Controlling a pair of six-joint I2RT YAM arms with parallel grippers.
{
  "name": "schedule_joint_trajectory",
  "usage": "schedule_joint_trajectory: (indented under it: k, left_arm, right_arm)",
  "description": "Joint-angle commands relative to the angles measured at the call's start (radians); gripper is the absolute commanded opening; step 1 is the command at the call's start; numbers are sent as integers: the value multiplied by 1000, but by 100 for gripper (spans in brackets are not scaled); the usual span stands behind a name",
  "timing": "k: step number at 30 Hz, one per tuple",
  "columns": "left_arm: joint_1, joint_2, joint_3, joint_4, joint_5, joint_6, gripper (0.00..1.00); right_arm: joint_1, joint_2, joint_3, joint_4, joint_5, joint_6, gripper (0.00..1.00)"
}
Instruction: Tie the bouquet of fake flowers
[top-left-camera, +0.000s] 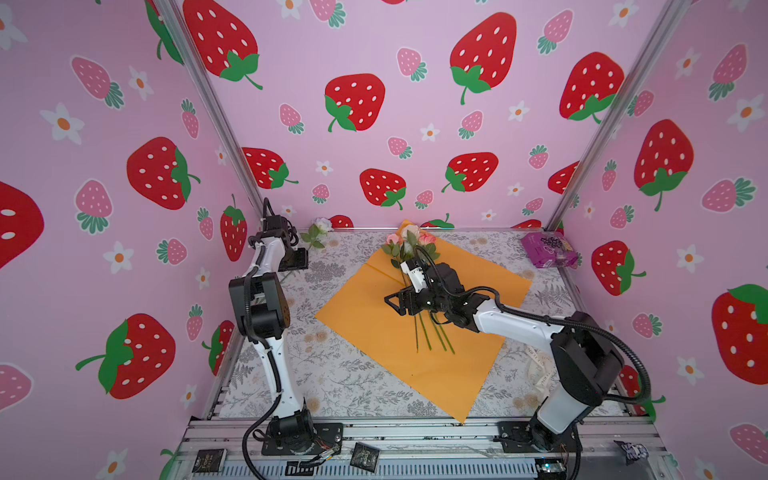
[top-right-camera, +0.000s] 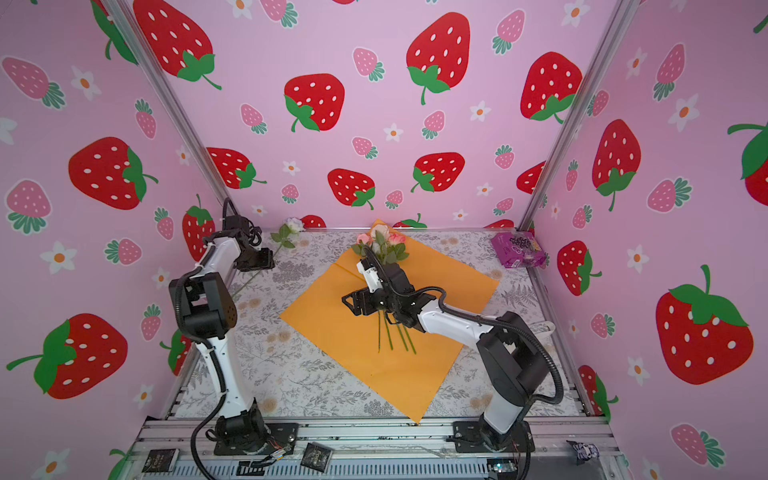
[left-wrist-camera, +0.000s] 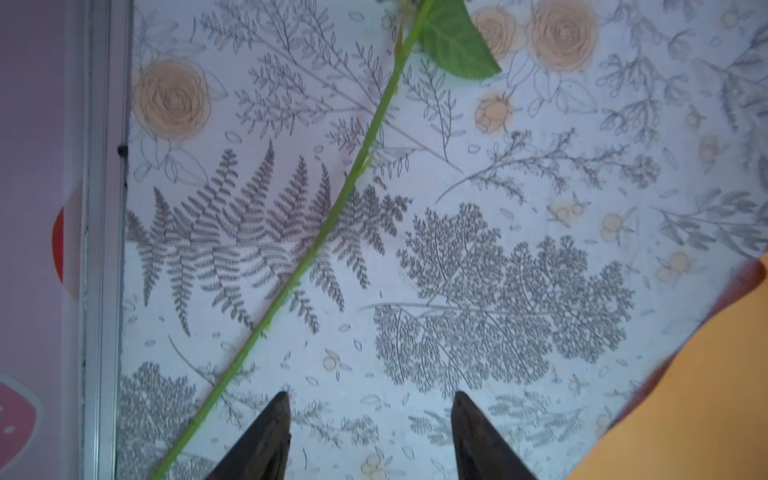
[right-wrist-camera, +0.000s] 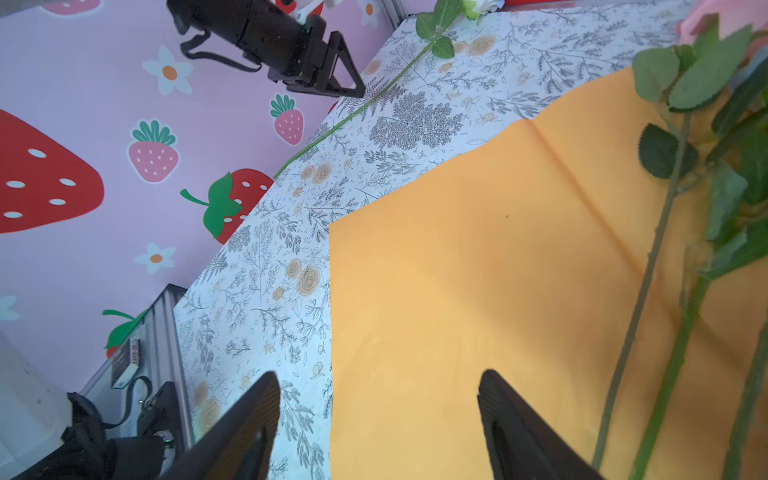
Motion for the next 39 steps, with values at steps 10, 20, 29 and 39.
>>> schedule_joint_trajectory:
  k: [10, 20, 29, 39]
  left_arm:
    - [7, 228, 329, -154, -26, 182, 66]
    - [13, 337, 461, -185, -62, 164, 64]
    - [21, 373, 454, -211, -33, 174, 60]
    - [15, 425, 471, -320, 17, 152, 16]
  right_arm:
    - [43, 156, 157, 18, 48, -35, 79]
    - [36, 179, 172, -35, 12, -39, 79]
    - [20, 200, 187, -61, -21, -4, 79]
    - [-7, 165, 146, -68, -33, 13, 79]
